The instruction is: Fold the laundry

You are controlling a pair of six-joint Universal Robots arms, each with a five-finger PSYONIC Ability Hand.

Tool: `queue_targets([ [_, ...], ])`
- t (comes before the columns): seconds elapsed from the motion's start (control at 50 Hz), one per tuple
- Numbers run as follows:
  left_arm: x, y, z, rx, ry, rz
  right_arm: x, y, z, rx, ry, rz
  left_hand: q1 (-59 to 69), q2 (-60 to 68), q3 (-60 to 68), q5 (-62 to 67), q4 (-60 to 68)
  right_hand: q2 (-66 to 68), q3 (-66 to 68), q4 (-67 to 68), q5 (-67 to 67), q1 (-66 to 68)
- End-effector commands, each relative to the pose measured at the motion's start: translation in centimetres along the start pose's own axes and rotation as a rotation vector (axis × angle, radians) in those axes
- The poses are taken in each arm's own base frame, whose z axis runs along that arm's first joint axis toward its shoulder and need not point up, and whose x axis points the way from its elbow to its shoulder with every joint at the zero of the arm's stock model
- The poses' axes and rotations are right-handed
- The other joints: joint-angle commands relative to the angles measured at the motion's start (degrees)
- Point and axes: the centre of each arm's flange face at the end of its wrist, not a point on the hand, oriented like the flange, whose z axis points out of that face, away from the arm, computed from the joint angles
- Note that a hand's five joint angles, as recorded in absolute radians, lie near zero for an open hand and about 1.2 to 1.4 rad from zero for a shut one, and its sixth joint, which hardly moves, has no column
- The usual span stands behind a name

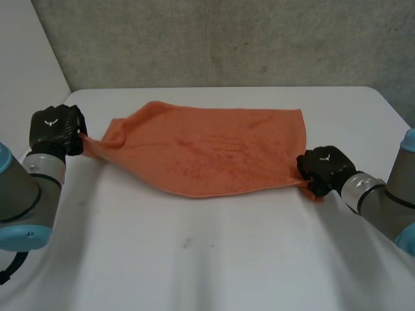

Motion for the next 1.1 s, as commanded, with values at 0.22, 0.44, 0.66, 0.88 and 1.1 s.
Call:
queue_targets([
  [0.22,-0.4,-0.6,0.0,0.015,-0.015,-0.007,3.5,1.9,-0.5,-0.002,0.079,0.434,11.1,10.2,10.3,10.5,10.3,-28.2,-28.9,-28.8,-27.5,-17.0],
  [0.44,-0.4,-0.7,0.0,0.013,-0.015,-0.007,3.6,2.2,-0.6,0.004,0.081,0.7,11.1,10.2,10.3,10.5,10.3,-28.5,-29.3,-29.1,-27.9,-17.4],
  [0.66,-0.6,-1.0,0.1,0.024,-0.019,-0.005,3.5,2.9,0.0,-0.007,0.084,0.779,11.1,10.2,10.3,10.5,10.3,-29.9,-30.6,-30.5,-29.2,-18.7],
  [0.88,-0.5,-1.0,0.1,0.022,-0.017,-0.005,3.5,4.0,1.9,-0.009,0.136,0.763,11.1,10.2,10.3,10.5,10.3,-19.2,-19.9,-19.8,-18.5,-8.0],
  [1.1,-0.6,-1.9,-0.9,-0.02,-0.012,-0.007,4.5,1.6,1.5,0.085,0.158,0.711,11.1,10.2,10.3,10.5,10.3,12.3,11.6,11.7,13.0,23.4],
])
